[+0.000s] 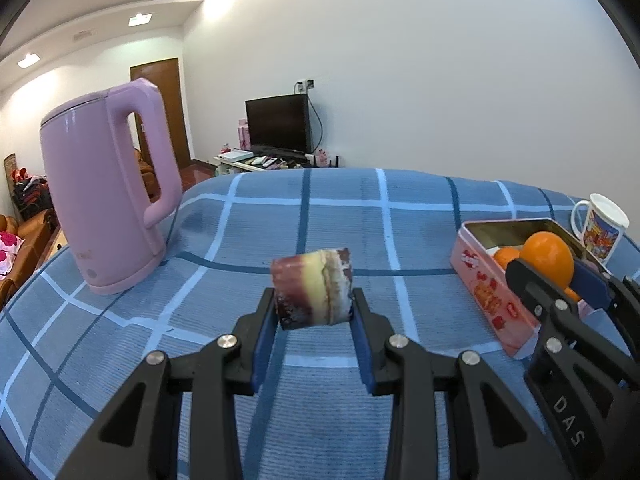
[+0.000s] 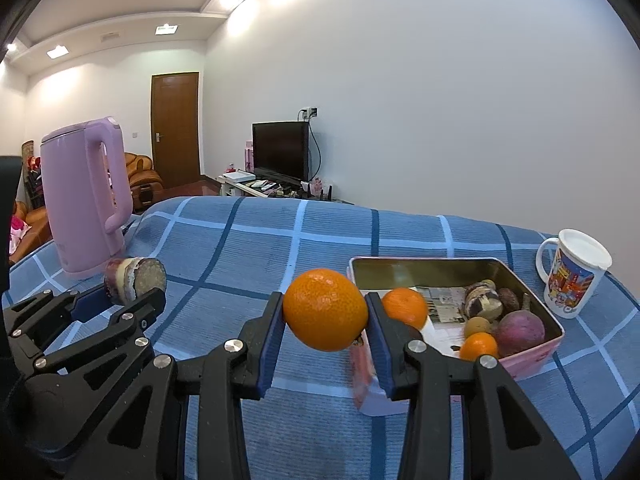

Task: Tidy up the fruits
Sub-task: 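Lift the orange and taro piece and carry both toward the pink tin, then lower the orange and taro piece into the tin with both tools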

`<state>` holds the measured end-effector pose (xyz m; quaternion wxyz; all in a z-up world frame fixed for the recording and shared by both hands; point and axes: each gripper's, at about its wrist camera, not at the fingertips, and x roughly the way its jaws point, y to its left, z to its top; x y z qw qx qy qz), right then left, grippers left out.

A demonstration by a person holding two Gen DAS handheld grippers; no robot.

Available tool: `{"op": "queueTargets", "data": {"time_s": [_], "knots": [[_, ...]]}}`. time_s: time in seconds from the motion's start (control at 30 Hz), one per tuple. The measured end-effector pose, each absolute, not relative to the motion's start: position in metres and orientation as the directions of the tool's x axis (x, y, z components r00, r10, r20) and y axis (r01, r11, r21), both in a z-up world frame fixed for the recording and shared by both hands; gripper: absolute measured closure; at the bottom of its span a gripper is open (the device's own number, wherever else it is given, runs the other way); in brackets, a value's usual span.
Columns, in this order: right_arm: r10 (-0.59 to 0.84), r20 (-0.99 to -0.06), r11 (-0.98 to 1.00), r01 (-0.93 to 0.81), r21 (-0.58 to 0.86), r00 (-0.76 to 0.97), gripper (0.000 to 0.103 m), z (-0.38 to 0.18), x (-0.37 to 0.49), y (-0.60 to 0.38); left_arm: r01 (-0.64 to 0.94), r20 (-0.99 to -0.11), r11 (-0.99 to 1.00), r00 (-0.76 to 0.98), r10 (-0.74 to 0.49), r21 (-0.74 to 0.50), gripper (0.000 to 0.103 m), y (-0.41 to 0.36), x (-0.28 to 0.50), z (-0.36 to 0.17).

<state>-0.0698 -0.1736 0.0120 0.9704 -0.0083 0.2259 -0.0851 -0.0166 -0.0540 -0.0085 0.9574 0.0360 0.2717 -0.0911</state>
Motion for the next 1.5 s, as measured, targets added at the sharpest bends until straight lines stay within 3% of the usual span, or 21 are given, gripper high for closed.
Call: {"op": "queueTargets", "data": {"time_s": [0.4,1.5], "knots": [[-0.190,-0.427,0.981,0.186,-0.052,0.884,0.061,0.013,-0.086,-0.214,0.261,-0.512,0.965,0.824,-0.242,-0.035,0.066,-0.079,-0.029,-0.005],[-0.315,-0.390,0.941,0.339,-0.008,0.865,0.061,0.024,-0.099,-0.310,0.391,-0.442,0.920,0.820,-0.363,-0.030,0.066,-0.173,-0.035,0.020]]}}
